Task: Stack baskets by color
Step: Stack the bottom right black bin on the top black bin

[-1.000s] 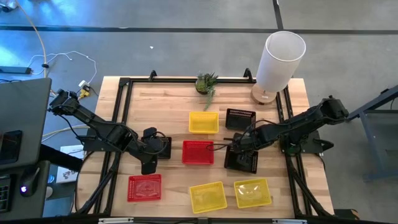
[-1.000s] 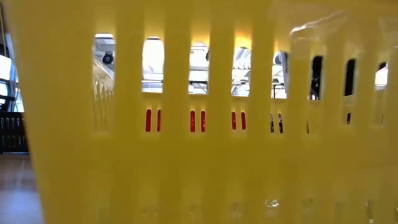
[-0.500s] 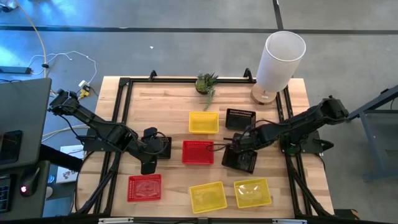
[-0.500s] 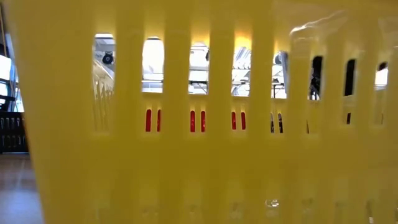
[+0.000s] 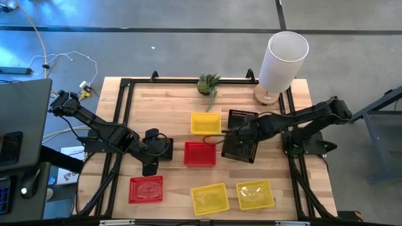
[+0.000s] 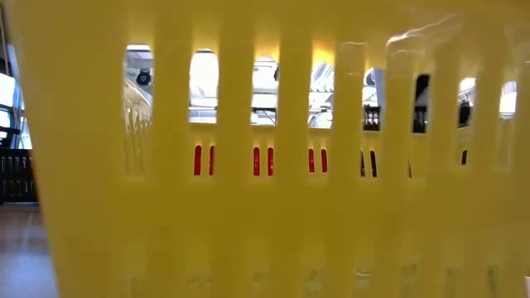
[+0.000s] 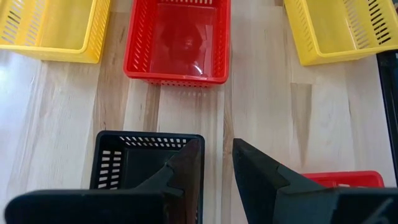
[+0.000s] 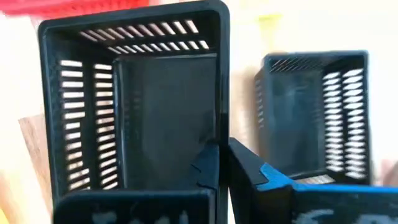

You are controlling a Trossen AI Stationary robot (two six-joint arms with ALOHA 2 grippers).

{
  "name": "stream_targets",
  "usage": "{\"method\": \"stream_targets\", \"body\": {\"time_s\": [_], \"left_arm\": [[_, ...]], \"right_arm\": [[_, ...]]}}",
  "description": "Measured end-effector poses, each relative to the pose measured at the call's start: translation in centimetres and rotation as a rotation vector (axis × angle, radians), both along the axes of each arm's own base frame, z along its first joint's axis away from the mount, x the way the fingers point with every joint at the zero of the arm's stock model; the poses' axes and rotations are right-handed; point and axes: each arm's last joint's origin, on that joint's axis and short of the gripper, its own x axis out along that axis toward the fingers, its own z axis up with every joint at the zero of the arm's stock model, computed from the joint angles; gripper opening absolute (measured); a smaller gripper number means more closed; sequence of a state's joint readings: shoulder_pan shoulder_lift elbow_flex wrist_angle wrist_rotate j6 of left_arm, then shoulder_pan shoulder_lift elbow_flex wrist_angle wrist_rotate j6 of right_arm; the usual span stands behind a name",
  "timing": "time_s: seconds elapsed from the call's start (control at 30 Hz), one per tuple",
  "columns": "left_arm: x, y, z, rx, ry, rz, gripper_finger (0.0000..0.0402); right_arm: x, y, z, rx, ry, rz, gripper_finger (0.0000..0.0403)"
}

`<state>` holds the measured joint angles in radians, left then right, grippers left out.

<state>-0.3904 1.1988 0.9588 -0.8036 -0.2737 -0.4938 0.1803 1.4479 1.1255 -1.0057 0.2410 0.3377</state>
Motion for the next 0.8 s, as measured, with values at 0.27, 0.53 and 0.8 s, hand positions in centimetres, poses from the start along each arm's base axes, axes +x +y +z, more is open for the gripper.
{"method": "stream_targets", "body": {"time_s": [0.27,0.53,0.8], "left_arm": [[0.0,0.0,0.0,0.0,0.0,-0.002,0.0083],[0.0,0.0,0.0,0.0,0.0,-0.001,0.0083],[0.0,0.0,0.0,0.0,0.0,-0.001,0.0083]], "right_arm": [[0.5,-2.9,2.0,-0.099,0.028,0.072,0.0001],[0.2,-6.5,2.0,-0.126,0.09,0.09,0.0],[-0.9,-9.5,2.8,-0.102,0.088,0.097,0.0]]}}
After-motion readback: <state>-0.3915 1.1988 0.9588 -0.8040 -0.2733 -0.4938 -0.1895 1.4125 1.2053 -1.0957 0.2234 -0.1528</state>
